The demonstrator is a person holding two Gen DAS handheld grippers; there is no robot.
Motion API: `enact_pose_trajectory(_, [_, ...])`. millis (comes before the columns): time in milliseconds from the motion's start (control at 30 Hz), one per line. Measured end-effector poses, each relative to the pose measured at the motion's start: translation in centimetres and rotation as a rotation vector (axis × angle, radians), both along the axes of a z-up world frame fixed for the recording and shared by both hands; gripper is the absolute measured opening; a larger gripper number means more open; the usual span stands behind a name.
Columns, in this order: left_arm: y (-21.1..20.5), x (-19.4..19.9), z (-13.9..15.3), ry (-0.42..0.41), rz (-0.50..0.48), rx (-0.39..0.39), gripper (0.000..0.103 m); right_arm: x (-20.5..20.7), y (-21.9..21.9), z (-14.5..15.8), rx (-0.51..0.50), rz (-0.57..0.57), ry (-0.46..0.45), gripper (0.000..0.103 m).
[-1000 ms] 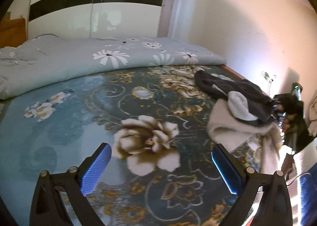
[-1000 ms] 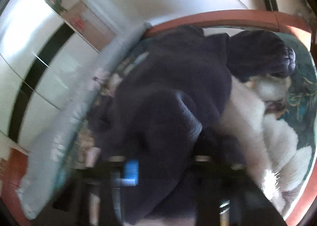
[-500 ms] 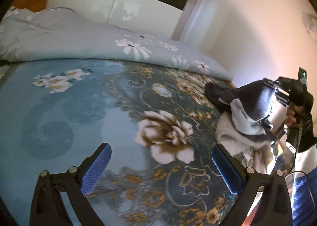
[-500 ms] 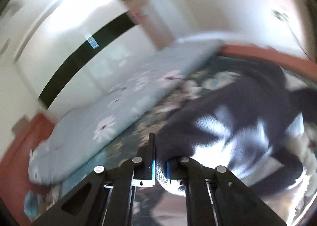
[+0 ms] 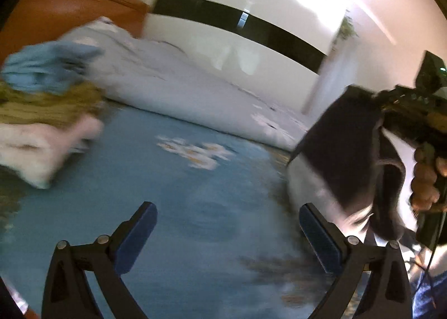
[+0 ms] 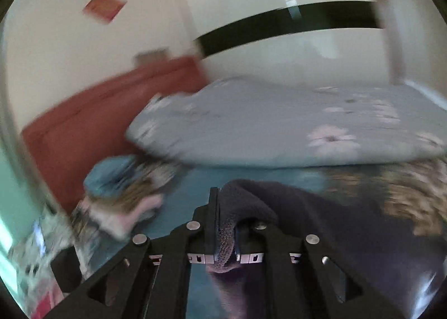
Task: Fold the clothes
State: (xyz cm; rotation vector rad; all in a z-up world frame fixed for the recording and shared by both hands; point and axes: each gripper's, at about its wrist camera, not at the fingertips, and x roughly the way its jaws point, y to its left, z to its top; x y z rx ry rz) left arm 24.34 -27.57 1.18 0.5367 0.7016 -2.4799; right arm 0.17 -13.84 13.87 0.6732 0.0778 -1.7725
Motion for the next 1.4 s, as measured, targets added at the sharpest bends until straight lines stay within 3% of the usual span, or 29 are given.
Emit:
enact_pose_trajectory(133, [-2.0,4.7,-0.6,-0.011,0.100,0.011,0.103,4.3,-8.1,-4.6,0.105,0.169,-0.095,0.008])
enact_pose_trajectory(300, [-3.2,7.4,-2.3,-0.052,0.159,0.045,0.103,7.6,-13.6,-12.7,0.292,0.231,-0.186,0.010])
enact_pose_trajectory(400, [-3.4,7.5,-3.1,-0.061,0.146,0.065,0.103,8.8,-14.4,-14.3,0.341,0.264,-0.171,0.014])
enact_pose_trajectory(467, [-3.5,6.7,-3.7,-0.071,0.132,0.084,0.103,9.6,-13.2,-13.3,0.317,0.305,-0.138,0.034])
enact_pose_trajectory(500, [-3.5,6.2,-4.0,-0.071,0.117,0.089,0.103,10.0,-12.4,-12.6,0.299,0.327,-0.122,0.053])
enact_pose_trajectory(533, [-3.4,5.8,-4.3,-0.072,0.101,0.094,0.103,9.7,-11.0,-12.3,0.288,0.315,-0.117,0.061])
enact_pose_trajectory(833, [-1.3,0.3,-6.1,-0.139,-0.089,0.124,0.103,2.6,6.0,-12.0,0.234,-0.006,-0.146,0.061])
enact_pose_trajectory(933, [0.3,-1.4,-6.4,-0.167,-0.152,0.077,0.103,0.8,10.8,-12.3,0.229,-0.091,-0.151,0.061])
enact_pose_trajectory(1033, [1.3,-2.8,-7.5,-0.243,-0.161,0.024,0.103,1.8,11.9,-14.4,0.282,-0.083,-0.136,0.061])
enact_pose_trajectory(1200, [0.8,-2.8,-8.9,-0.303,-0.141,0.036,0.103,3.4,13.6,-17.8,0.369,-0.070,-0.112,0.061])
enact_pose_trajectory(1300, [-0.7,-2.1,-8.8,-0.297,-0.118,0.055,0.103,5.1,11.3,-19.2,0.425,-0.001,-0.018,0.061])
enact_pose_trajectory(1400, [-2.2,-1.9,-8.9,-0.329,-0.081,0.049,0.103,6.2,8.1,-21.0,0.498,0.047,0.138,0.061])
